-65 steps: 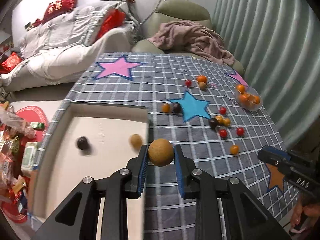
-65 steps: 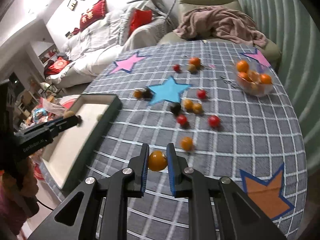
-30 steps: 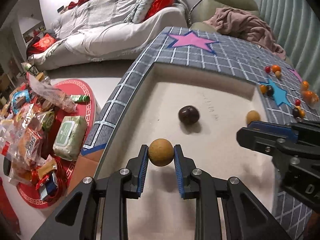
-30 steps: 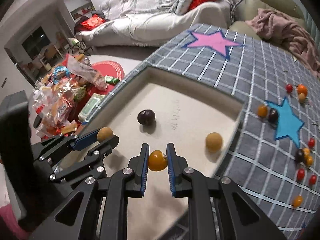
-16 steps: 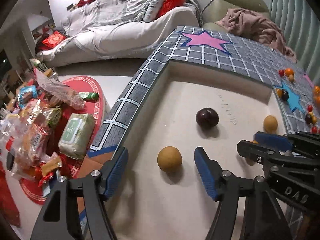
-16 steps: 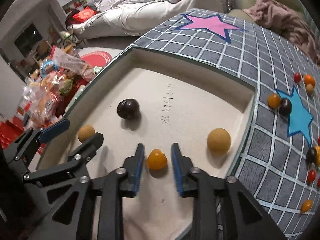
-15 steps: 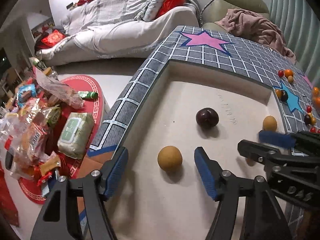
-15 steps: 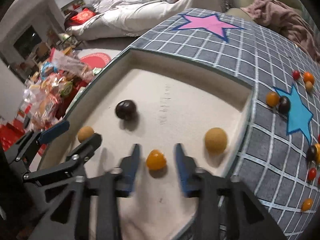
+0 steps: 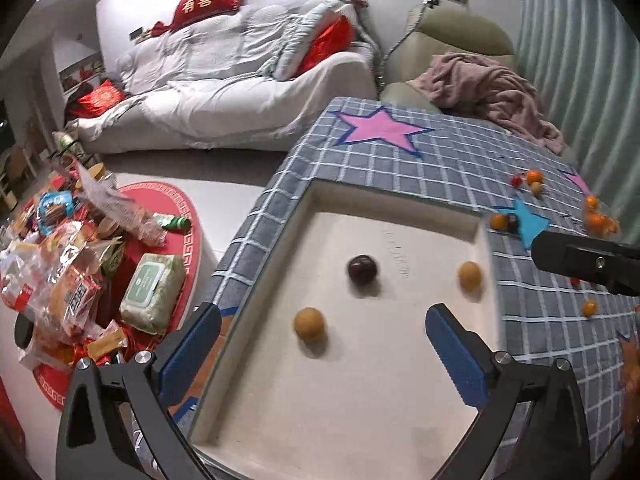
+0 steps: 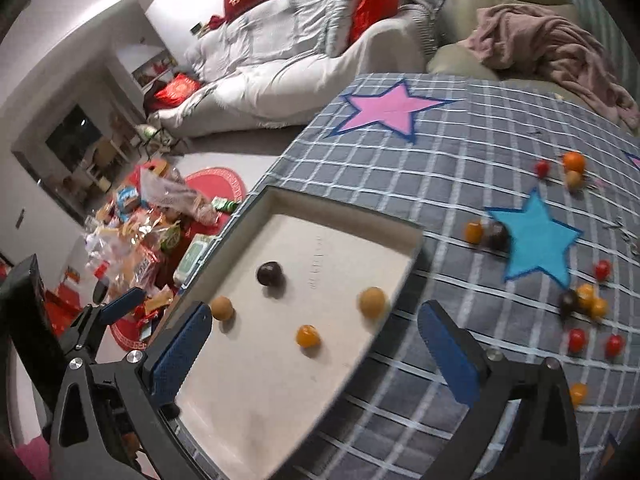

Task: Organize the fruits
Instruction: 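Grasp the dark purple fruit with the left tool while the right tool grasps an orange tomato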

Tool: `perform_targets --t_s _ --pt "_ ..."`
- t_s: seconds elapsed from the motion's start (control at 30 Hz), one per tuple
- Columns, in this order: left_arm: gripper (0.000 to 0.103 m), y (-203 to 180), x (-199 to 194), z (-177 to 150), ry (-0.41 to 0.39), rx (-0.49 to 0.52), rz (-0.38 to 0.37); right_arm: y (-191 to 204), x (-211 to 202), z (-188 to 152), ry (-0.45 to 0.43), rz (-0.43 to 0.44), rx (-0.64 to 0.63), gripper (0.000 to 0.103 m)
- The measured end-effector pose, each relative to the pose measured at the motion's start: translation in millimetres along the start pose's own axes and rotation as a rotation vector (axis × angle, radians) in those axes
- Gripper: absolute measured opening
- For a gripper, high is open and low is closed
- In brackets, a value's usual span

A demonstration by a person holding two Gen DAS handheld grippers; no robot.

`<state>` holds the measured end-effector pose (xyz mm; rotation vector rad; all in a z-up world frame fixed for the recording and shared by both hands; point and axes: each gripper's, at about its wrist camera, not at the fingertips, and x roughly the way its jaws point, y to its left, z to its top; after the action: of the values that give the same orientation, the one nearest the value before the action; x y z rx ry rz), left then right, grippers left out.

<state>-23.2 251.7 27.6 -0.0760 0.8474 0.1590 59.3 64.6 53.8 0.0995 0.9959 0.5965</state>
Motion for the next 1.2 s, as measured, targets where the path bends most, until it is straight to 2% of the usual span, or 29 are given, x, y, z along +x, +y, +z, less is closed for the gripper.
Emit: perform_targets --t_s 0.3,0.5,0.73,1.0,1.2 --pt "0.103 -56.8 -15.0 -4.9 0.023 0.097 -0.071 -66.8 -39.0 -39.3 0.008 -0.083 0.122 0.103" --pt "0.103 -103.8 -16.8 -11.5 0.053 0.178 -0.133 -117.5 -55.9 -74.8 0.036 -0.176 0.186 0.103" --pt "0.103 -157.4 -8.9 -17.2 0.099 0.255 -0.166 -170.9 -74.6 -104.5 0.045 -0.271 0.237 0.103" --pt "0.103 -204.7 14.3 -9.4 0.140 0.299 -0.179 -206.3 -78.5 -114.6 0.031 -0.290 0.297 0.103" --pt "0.103 -227.1 41.0 2.2 0.167 0.297 -0.174 -200.9 -70.9 -113.0 0.009 -0.296 0.228 0.103"
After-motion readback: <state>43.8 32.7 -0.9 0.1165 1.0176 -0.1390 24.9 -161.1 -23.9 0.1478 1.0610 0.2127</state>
